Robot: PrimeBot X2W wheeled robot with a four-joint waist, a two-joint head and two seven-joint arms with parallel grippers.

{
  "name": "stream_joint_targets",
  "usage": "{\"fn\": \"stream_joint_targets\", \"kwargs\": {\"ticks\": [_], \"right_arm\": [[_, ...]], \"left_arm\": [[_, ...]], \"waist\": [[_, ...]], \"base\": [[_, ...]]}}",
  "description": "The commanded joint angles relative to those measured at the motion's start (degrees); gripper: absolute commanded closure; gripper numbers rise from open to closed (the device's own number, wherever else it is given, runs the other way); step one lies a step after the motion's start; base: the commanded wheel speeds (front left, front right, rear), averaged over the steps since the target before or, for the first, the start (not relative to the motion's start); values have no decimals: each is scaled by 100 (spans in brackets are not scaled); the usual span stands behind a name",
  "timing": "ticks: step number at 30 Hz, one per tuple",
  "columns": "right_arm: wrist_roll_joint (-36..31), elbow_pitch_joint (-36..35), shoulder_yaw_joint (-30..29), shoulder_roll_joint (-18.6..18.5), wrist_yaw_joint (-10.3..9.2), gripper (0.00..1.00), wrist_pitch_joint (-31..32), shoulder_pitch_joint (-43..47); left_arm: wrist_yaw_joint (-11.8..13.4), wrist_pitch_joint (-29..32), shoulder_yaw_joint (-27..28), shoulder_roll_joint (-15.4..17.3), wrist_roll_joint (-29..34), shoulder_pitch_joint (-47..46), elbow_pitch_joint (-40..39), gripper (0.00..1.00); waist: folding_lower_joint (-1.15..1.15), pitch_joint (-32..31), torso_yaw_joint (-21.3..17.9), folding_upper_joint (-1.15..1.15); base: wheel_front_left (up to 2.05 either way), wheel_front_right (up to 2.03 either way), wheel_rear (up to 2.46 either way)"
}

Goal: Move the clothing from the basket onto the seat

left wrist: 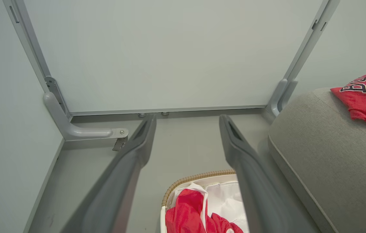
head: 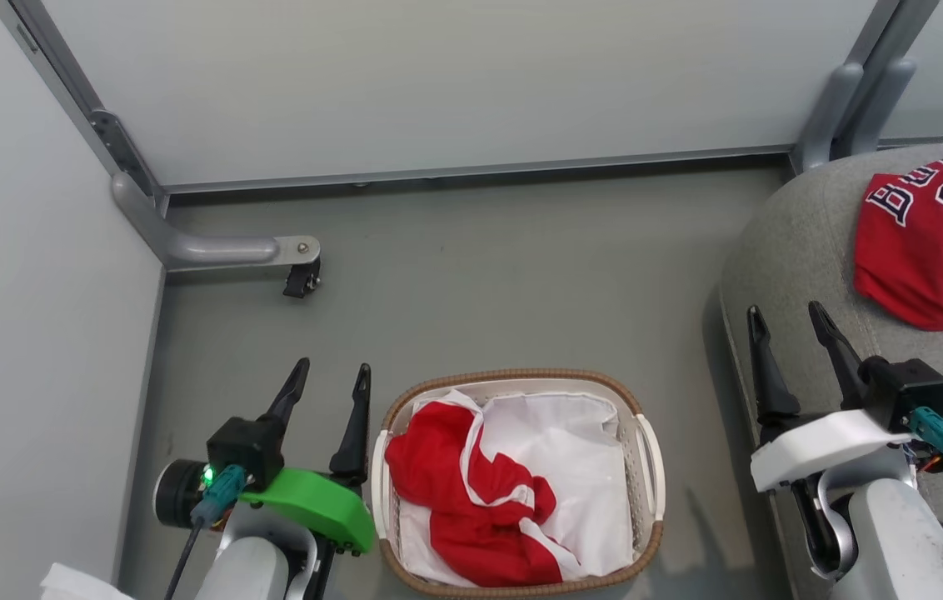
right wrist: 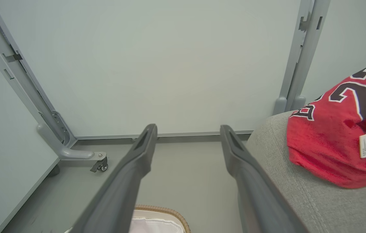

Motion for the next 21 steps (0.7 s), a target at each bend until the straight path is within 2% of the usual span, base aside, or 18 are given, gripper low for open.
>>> {"fn": "stream_joint_targets", "kwargs": {"ticks": [1, 10, 21], "right_arm": [[-26, -62, 25, -19, -8, 0, -10, -119], [-32, -315, 167, -19, -8, 0, -9, -620], [331, -678, 453, -15, -8, 0, -9, -1296]], "left_arm": [[1, -3, -123, 44, 63, -226, 103, 0], [1, -2, -1354, 110, -15, -1486, 1187, 0], [1, 90, -3129, 253, -232, -3004, 3094, 0]], "waist": [[0, 349, -160, 0], [0, 1473, -600, 0], [0, 2944, -1287, 0]], "base": [[0, 0, 0], [0, 0, 0], [0, 0, 0]]}}
